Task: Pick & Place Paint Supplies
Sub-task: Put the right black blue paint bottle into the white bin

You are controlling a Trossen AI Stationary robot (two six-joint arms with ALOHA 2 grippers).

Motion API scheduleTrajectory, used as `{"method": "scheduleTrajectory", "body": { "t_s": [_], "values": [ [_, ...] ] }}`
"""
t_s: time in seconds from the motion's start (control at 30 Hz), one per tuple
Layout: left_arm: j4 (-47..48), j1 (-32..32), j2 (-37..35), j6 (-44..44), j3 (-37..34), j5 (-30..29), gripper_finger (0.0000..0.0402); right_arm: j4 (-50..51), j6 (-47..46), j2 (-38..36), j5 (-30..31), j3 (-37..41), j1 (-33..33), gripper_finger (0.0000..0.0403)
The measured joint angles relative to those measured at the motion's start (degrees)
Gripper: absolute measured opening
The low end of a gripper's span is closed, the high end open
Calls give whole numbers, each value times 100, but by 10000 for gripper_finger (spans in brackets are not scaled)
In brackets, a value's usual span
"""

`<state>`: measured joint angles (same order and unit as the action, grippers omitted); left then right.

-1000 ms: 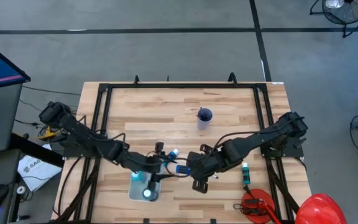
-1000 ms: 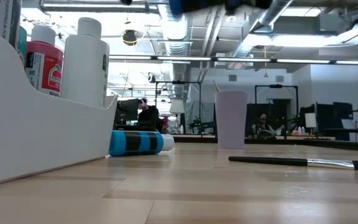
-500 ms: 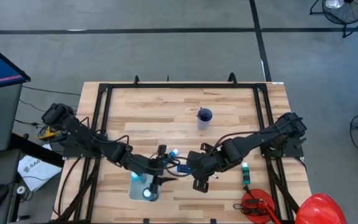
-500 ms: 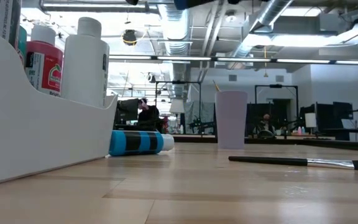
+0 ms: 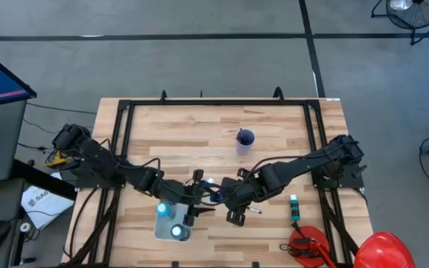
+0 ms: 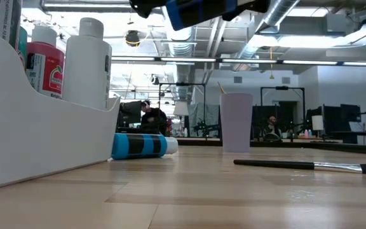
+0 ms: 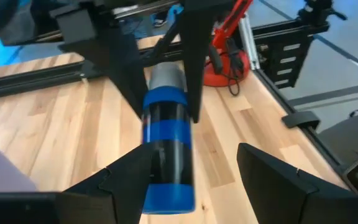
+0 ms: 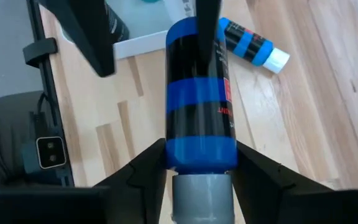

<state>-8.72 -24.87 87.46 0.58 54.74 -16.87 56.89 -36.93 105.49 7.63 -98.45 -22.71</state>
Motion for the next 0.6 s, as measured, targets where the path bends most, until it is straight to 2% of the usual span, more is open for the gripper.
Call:
{"method": "scheduleTrajectory", "body": {
  "t_s": [0.17,0.43,0.6],
  "values": [
    [-6,54,30,2,0,20,219,-27,7,-2,-5,0,-8,134],
    [19,225,132,-81,-20,31,228,-37,39,-4,19,0,-47,154],
    [12,268,182,-92,-20,34,234,-38,48,-7,14,0,-51,139]
  ]
}}
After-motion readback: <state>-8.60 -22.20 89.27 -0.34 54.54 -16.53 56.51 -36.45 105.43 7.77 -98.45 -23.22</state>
